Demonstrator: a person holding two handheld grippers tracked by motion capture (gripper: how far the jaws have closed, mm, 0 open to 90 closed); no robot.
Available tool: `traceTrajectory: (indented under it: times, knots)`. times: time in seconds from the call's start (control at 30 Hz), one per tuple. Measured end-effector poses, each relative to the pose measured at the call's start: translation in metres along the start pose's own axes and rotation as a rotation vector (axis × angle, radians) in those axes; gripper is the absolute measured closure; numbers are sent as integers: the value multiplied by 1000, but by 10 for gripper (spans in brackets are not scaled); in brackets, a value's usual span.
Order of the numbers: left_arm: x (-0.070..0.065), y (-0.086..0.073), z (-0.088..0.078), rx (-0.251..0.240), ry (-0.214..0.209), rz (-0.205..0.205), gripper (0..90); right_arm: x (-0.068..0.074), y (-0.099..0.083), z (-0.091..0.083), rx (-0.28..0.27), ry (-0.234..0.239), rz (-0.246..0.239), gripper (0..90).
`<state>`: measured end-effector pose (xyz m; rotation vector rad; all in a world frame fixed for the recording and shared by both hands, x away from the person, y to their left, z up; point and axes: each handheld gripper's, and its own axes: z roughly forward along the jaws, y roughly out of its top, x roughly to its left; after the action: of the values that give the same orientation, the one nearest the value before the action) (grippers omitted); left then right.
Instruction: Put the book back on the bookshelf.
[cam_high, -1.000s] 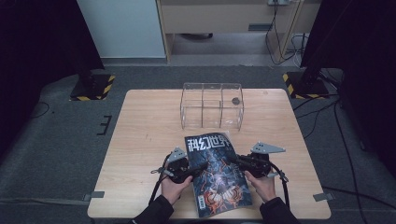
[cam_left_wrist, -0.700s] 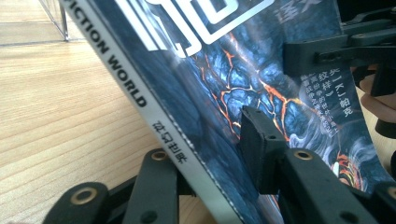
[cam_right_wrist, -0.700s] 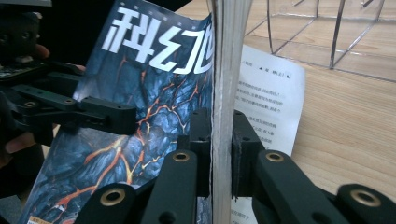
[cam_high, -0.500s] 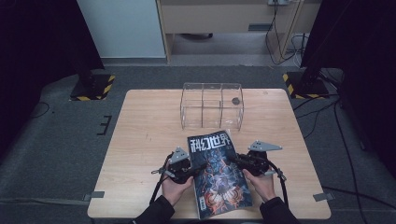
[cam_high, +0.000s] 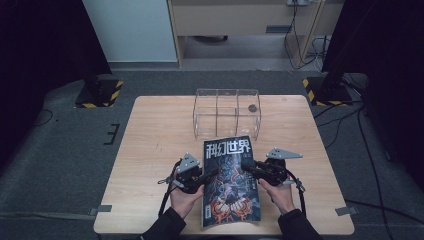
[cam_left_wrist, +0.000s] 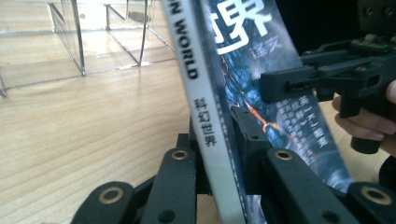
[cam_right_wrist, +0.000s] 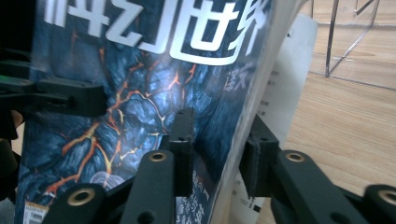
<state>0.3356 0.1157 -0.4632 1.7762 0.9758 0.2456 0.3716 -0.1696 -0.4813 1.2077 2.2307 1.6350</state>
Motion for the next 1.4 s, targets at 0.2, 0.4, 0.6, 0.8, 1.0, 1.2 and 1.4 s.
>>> traceTrajectory:
  times: [0.2,0.4,0.6,0.8,1.0,1.2,1.4]
  knots:
    - [-1,7,-6,-21,0,3,814,-1,4,0,-12,27,6,692]
    - [-3,14,-10,-38,11,23,821,0,9,1,-25,26,1,693]
    - [-5,22,-10,-70,22,53,824,0,19,-1,-48,21,-10,725]
    - [-7,25,-10,-71,21,66,824,-1,23,-3,-57,16,-24,726]
    - [-6,28,-12,-79,8,63,824,-1,24,-5,-71,27,-42,746]
    - [-9,33,-15,-111,27,80,826,-1,28,-7,-103,17,-44,708]
    - [-11,38,-22,-139,33,82,826,-3,29,-8,-105,-55,-53,576]
